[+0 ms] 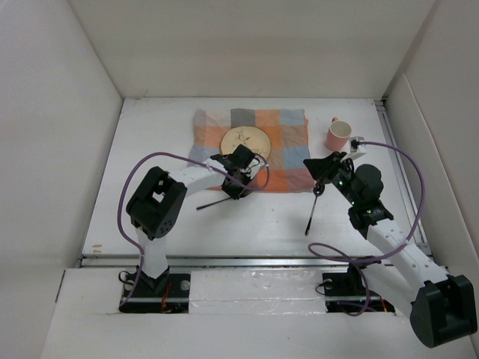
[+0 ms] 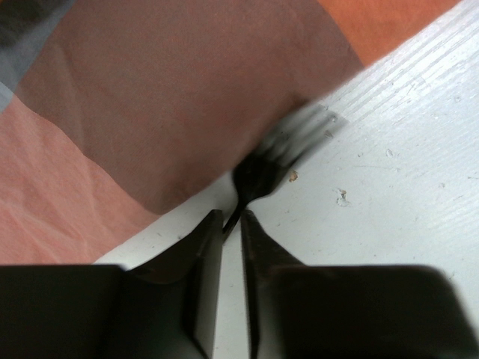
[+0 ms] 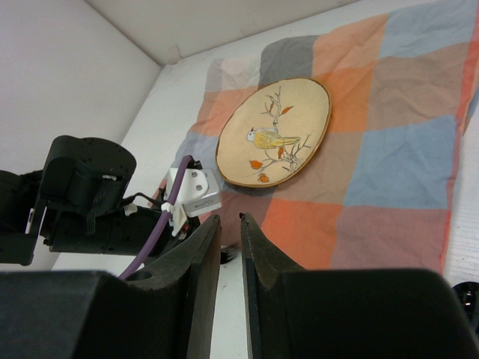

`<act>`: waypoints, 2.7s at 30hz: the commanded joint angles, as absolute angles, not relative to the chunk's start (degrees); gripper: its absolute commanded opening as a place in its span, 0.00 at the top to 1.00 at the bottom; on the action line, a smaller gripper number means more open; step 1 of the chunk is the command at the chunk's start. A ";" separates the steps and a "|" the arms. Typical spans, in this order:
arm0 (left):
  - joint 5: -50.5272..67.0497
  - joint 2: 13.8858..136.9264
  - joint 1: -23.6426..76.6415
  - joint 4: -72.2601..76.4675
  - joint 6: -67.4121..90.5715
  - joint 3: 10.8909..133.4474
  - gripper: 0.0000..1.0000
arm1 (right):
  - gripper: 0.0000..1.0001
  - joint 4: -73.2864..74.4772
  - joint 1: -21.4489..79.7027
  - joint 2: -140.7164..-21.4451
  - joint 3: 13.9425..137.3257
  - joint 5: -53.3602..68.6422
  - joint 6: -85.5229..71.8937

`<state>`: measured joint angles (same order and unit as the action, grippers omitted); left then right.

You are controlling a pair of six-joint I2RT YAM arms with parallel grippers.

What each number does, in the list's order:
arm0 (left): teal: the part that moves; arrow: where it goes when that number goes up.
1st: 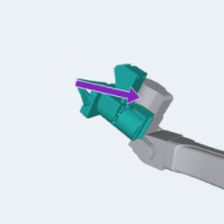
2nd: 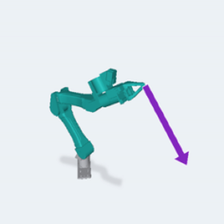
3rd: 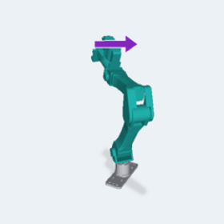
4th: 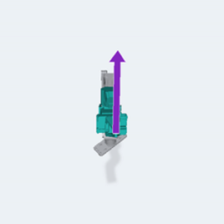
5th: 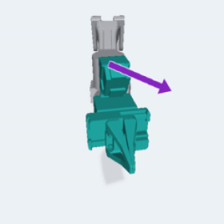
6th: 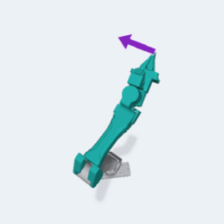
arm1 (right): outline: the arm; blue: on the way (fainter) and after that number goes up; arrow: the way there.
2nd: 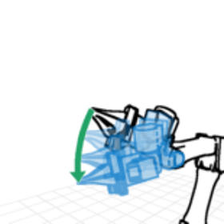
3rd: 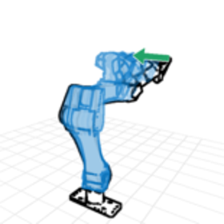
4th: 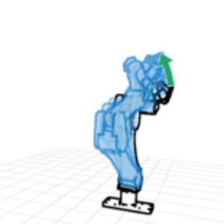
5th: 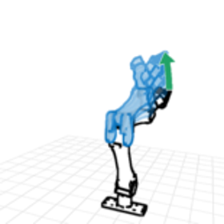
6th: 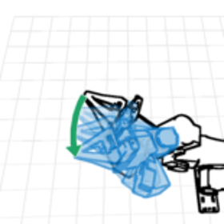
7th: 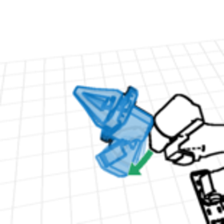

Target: Set the dinner table for one person

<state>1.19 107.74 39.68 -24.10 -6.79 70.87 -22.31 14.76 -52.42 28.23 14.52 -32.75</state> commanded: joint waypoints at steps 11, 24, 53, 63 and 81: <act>14.12 101.89 40.52 -30.24 -5.27 65.57 1.00 | 0.77 -22.68 15.38 -51.24 30.50 12.13 -31.47; 5.81 87.18 25.60 -16.97 9.66 76.44 1.00 | 0.77 -22.59 15.38 -52.38 30.67 11.60 -31.20; 2.64 126.12 15.38 -23.73 6.68 108.01 1.00 | 0.77 -22.68 18.02 -54.75 31.38 9.93 -29.97; 2.29 131.04 15.38 -24.87 7.03 112.41 1.00 | 0.77 -22.59 18.54 -55.55 31.64 9.14 -29.44; 0.62 104.62 19.50 -10.83 12.13 94.69 0.01 | 1.00 -18.21 21.53 -55.64 32.17 3.08 -29.18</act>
<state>0.64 119.79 15.94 -18.94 10.37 98.21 -20.16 19.99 -56.27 29.32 6.74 -29.74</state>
